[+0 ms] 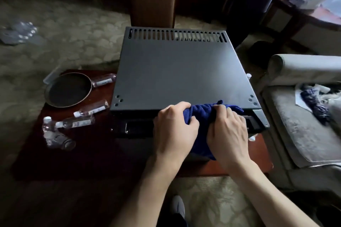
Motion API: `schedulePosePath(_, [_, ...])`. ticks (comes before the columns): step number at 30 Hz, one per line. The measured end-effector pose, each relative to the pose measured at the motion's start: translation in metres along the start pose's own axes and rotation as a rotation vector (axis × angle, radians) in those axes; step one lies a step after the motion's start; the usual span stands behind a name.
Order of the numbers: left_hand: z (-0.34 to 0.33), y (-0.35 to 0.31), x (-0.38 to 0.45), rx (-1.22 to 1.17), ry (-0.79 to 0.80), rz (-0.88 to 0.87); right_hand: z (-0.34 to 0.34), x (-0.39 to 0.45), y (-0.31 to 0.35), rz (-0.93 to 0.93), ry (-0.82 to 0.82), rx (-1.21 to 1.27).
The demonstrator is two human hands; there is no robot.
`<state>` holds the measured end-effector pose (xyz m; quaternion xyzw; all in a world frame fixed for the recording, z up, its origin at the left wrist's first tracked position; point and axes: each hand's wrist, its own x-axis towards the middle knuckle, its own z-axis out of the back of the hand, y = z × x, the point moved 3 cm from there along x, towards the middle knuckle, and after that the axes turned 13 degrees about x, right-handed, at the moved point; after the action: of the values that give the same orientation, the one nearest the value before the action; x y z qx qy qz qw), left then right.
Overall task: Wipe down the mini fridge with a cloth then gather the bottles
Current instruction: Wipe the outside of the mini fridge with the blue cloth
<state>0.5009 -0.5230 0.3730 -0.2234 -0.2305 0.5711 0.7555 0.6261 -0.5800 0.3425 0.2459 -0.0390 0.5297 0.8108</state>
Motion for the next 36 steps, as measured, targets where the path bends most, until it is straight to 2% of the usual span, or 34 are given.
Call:
schedulePosePath(4, [0.042, 0.055, -0.001, 0.096, -0.136, 0.090, -0.026, -0.008, 0.065, 0.120, 0.094, 0.138])
schedulePosePath(9, [0.094, 0.117, -0.006, 0.164, -0.231, 0.235, -0.060, -0.011, 0.150, 0.281, 0.222, 0.286])
schedulePosePath(14, [0.107, 0.141, -0.007, 0.081, -0.272, 0.344, -0.070, -0.007, 0.171, 0.346, 0.236, 0.294])
schedulePosePath(21, [0.096, 0.131, -0.005, 0.088, -0.259, 0.357, -0.071, -0.012, 0.156, 0.430, 0.213, 0.456])
schedulePosePath(24, [0.087, 0.122, -0.001, 0.110, -0.189, 0.349, -0.060, -0.008, 0.145, 0.440, 0.196, 0.400])
schedulePosePath(27, [0.073, 0.086, 0.007, 0.083, -0.135, 0.267, -0.040, -0.004, 0.112, 0.352, 0.139, 0.319])
schedulePosePath(31, [0.025, 0.028, 0.010, 0.032, 0.006, 0.143, -0.005, 0.000, 0.034, 0.197, 0.071, 0.172])
schedulePosePath(36, [-0.032, -0.041, 0.006, -0.008, 0.053, 0.000, 0.024, 0.001, -0.050, 0.066, 0.015, 0.017])
